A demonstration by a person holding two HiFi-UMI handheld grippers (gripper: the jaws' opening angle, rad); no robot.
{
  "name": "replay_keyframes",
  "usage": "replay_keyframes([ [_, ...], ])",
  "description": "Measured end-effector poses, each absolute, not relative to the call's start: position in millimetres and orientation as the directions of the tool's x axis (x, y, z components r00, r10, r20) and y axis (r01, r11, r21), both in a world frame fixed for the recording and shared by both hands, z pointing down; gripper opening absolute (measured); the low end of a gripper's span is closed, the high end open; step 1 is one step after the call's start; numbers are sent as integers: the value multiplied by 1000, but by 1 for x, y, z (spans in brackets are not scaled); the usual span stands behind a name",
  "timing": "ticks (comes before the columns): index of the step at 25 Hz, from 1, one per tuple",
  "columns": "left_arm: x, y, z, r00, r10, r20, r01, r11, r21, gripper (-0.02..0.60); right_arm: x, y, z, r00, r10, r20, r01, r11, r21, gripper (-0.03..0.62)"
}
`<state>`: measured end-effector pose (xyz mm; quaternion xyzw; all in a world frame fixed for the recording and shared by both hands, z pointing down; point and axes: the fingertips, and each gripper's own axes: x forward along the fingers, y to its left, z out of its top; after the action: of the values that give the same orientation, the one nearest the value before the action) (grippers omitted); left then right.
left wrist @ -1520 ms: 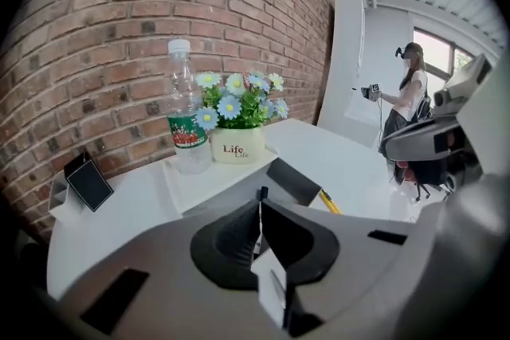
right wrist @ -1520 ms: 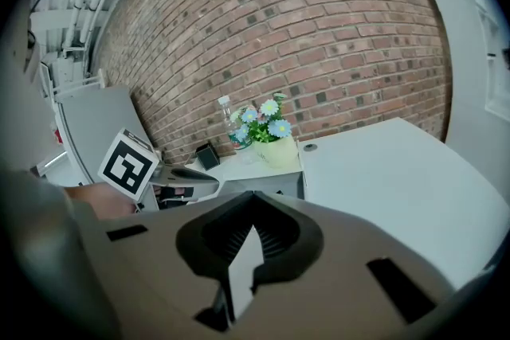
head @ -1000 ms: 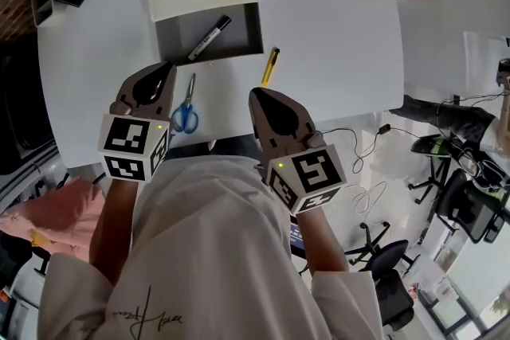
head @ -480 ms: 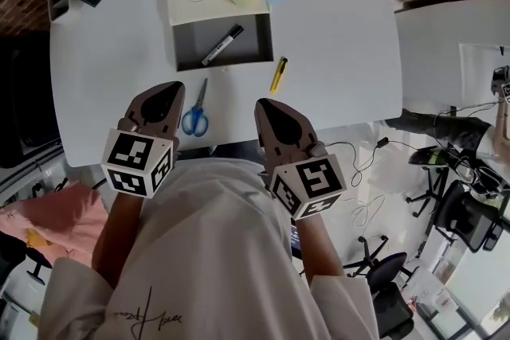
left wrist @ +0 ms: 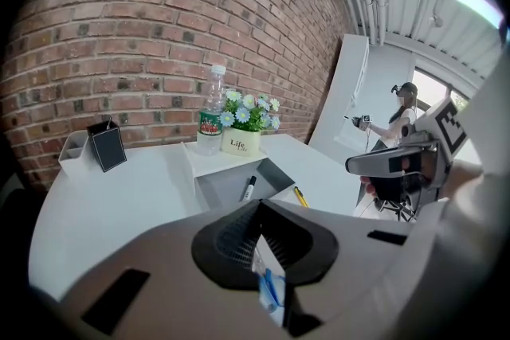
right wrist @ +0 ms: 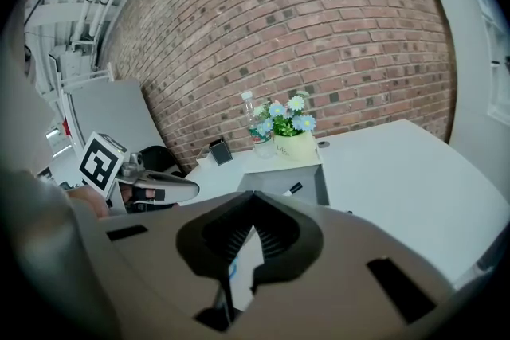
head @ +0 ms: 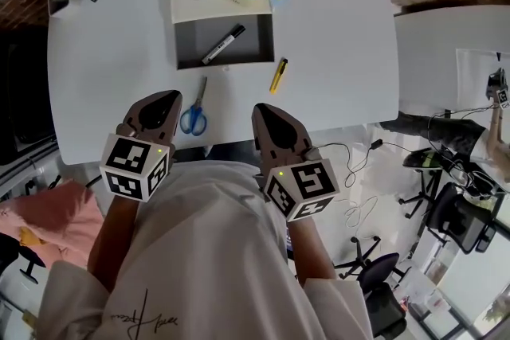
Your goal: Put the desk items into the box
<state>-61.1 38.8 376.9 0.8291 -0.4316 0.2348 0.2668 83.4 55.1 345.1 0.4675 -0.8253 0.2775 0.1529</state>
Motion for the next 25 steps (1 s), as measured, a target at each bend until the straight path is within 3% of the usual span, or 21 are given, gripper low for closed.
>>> replay_keyframes([
  [9, -63, 39, 382, 503, -596, 626, -848, -478, 227, 5, 93, 52, 362, -494, -672, 552, -869, 400, -290, 25],
  [14, -64, 43, 386, 469, -586, 660, -838, -532, 123, 5, 98, 51, 380, -464, -666, 584, -886, 360, -292, 25],
  [25, -56, 56, 396, 482, -565, 670, -832, -535, 147, 5, 126, 38, 412, -397, -656, 642, -917, 316, -245, 26],
])
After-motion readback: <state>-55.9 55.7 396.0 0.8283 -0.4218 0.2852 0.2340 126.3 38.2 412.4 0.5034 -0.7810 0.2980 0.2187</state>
